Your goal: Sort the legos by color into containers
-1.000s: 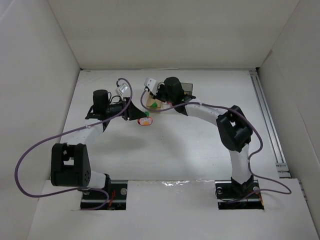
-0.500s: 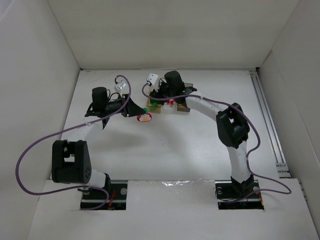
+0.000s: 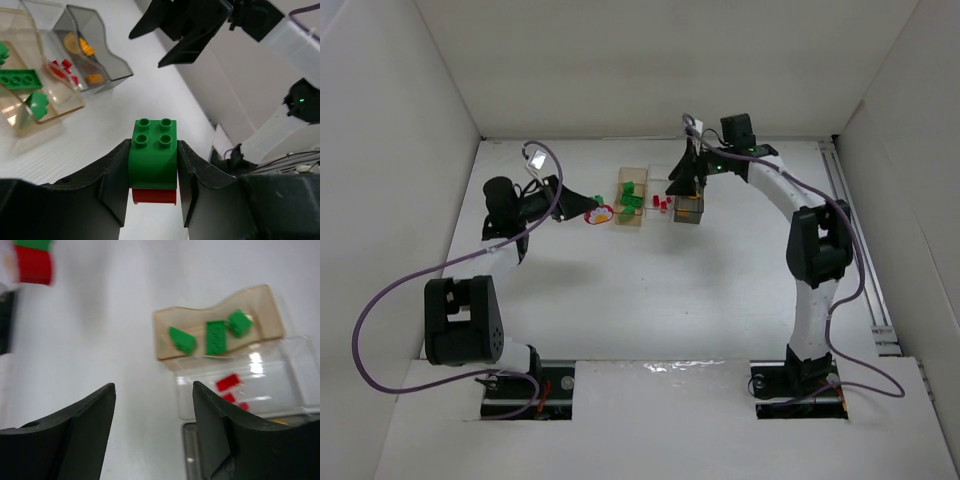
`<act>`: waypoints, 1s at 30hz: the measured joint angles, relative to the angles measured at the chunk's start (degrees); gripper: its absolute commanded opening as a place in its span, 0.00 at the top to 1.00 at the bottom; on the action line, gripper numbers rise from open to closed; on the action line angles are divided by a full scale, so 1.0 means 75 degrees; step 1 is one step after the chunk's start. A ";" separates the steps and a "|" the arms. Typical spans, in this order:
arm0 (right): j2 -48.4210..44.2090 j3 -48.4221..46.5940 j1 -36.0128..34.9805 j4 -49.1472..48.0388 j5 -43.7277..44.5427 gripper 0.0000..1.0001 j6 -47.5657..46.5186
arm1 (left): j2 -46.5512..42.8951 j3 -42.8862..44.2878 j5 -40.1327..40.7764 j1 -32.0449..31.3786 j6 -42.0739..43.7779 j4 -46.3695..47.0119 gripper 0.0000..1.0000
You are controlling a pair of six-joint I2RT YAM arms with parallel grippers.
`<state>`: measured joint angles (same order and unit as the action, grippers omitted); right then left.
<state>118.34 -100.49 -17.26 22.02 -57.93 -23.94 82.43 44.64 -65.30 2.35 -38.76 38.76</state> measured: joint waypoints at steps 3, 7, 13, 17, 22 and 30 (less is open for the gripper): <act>0.0032 -0.0312 0.0079 0.0758 -0.1457 0.30 0.0163 | 0.0000 -0.0533 -0.0009 -0.0009 -0.1134 0.1626 1.00; 0.0026 -0.0321 -0.0734 0.1218 -0.2500 0.26 0.0469 | 0.0026 -0.0860 -0.0041 -0.0015 -0.2527 0.3302 1.00; 0.0216 -0.0650 -0.1658 0.1364 -0.3194 0.14 0.1040 | 0.0035 -0.0863 -0.0015 -0.0015 -0.3357 0.4284 1.00; 0.0539 -0.1306 -0.1518 0.1638 -0.3299 0.14 0.1186 | 0.0044 -0.0863 0.0052 -0.0015 -0.3538 0.4438 1.00; 0.0694 -0.1454 -0.1387 0.1550 -0.3395 0.15 0.1886 | 0.0134 -0.0863 0.0224 -0.0015 -0.3561 0.4535 1.00; 0.1309 -0.1693 -0.1719 0.0055 -0.3480 0.15 0.4301 | 0.0548 -0.0871 0.0522 -0.0015 -0.3480 0.4625 1.00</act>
<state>128.16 -113.19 -30.15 22.44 -84.03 8.32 86.54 38.11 -61.39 2.24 -64.86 73.45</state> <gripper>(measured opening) 0.852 0.337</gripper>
